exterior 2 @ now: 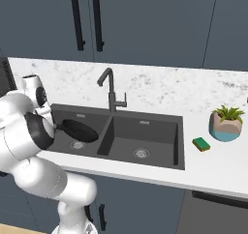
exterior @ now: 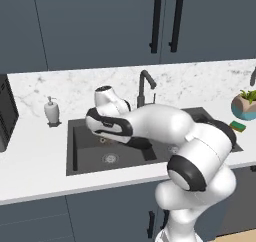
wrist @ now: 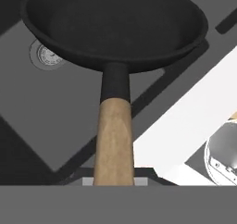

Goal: Pick the pan and sponge and place them into the sink. Then turn on the water.

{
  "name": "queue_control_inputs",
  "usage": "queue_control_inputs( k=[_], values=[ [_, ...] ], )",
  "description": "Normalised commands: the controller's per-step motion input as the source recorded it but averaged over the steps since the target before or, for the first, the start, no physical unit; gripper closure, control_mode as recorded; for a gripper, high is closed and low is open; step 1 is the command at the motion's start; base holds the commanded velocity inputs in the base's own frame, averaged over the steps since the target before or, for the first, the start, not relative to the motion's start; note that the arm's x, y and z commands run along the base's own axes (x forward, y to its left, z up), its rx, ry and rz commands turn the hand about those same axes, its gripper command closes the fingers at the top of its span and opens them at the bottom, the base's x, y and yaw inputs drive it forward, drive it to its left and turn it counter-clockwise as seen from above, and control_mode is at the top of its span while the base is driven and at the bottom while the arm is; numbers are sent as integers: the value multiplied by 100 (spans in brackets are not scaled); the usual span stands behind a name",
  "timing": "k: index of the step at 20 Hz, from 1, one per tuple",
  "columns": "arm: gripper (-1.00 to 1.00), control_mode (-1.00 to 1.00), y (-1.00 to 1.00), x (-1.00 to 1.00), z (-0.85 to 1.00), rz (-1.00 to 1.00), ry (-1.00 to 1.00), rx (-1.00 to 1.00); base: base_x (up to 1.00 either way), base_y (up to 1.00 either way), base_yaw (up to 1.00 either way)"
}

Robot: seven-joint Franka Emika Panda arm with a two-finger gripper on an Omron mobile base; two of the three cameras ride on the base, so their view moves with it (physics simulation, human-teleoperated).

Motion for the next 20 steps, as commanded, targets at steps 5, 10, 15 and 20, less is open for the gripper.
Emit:
queue_control_inputs(
  k=[5,10,15,20],
  values=[
    [100,-100,27,32,-46,-11,-21,-9,0,0,0],
    [100,-100,17,29,-35,-8,-21,-7,0,0,0],
    [100,-100,22,5,-36,-12,-8,-3,0,0,0],
    [100,-100,12,-11,-31,-18,0,0,0,0,0]
  ],
)
